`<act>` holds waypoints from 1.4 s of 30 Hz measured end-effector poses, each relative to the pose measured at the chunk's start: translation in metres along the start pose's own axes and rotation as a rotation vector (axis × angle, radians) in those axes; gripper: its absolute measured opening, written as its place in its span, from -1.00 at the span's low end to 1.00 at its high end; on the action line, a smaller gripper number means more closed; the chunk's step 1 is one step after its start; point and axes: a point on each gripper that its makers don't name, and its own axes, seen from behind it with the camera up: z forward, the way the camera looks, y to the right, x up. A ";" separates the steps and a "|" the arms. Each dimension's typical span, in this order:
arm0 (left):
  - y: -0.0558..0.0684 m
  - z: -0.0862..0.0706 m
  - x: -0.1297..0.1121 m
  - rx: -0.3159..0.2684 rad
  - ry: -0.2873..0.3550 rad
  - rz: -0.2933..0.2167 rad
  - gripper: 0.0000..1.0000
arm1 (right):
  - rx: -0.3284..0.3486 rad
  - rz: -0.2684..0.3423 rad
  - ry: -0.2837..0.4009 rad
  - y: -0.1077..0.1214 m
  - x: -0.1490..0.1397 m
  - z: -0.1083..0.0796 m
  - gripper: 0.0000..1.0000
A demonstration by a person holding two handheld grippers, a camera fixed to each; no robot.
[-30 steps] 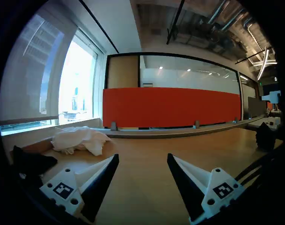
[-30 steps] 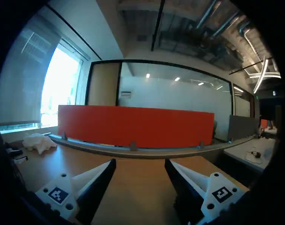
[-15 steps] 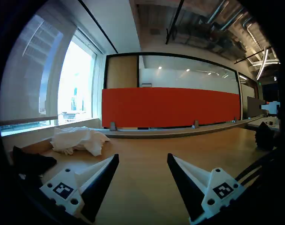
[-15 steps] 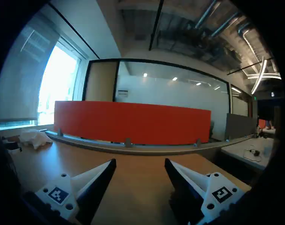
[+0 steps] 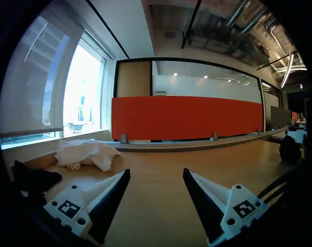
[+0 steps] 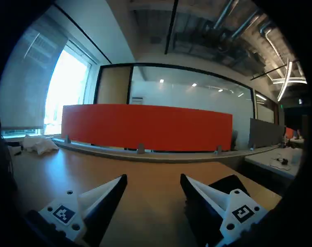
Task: Fold towel
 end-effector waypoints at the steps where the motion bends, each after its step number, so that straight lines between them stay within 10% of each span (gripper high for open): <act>1: 0.000 0.000 0.000 0.000 0.000 0.000 0.91 | -0.002 0.001 0.001 0.001 -0.002 0.000 1.00; 42: 0.000 0.000 0.000 0.000 0.000 0.000 0.91 | -0.015 0.062 -0.005 0.010 -0.027 -0.004 1.00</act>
